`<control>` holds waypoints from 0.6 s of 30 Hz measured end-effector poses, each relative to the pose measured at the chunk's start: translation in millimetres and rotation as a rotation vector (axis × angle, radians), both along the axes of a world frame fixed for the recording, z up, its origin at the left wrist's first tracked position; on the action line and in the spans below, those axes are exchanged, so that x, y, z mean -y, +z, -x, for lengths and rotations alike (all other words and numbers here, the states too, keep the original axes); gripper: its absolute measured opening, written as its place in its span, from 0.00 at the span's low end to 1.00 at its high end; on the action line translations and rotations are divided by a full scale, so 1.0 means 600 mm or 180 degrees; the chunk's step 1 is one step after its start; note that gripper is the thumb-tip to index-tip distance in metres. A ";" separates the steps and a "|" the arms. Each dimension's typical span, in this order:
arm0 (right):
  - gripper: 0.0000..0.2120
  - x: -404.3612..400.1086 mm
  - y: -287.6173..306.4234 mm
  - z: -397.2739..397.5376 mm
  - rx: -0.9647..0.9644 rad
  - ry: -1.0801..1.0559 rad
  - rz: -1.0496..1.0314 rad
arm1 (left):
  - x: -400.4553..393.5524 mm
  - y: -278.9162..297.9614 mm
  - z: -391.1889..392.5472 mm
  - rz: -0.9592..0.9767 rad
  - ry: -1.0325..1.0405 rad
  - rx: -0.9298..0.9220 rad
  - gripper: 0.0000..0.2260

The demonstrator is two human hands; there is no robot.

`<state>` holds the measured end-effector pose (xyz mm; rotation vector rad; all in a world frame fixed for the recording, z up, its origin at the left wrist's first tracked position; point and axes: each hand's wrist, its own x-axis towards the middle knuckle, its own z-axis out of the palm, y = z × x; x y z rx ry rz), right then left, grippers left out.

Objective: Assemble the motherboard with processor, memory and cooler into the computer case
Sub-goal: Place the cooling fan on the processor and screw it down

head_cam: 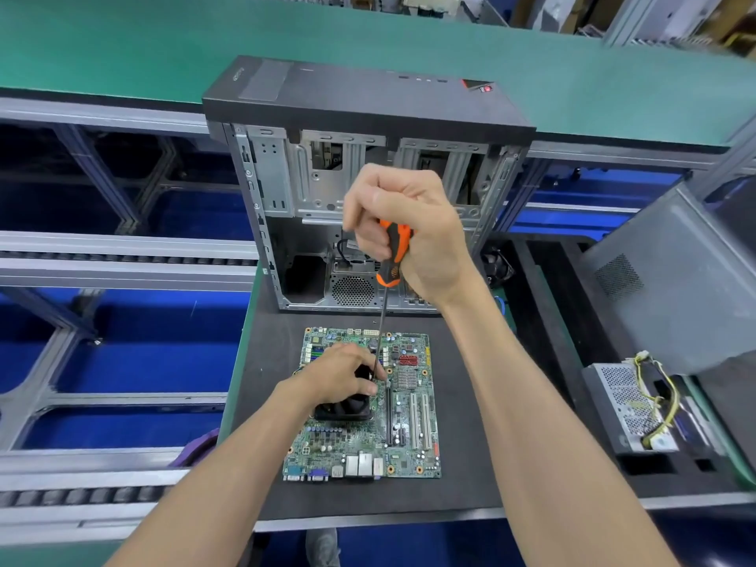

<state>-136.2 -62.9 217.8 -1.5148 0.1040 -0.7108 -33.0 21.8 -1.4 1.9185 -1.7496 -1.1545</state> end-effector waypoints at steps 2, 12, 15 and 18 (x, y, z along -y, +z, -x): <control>0.13 0.011 0.000 0.003 -0.0090 0.0548 -0.0100 | 0.000 -0.001 0.000 -0.0004 0.0007 -0.0023 0.07; 0.12 -0.014 -0.015 -0.034 -0.0293 -0.1309 -0.0007 | 0.004 -0.010 0.004 -0.0042 -0.0097 0.0231 0.07; 0.12 -0.051 -0.030 -0.055 -0.0238 -0.3005 0.0352 | 0.004 -0.005 0.007 0.0117 -0.0147 0.0160 0.07; 0.12 -0.070 -0.031 -0.060 -0.0091 -0.2976 0.0397 | 0.004 -0.001 0.008 0.0290 -0.0088 0.0083 0.04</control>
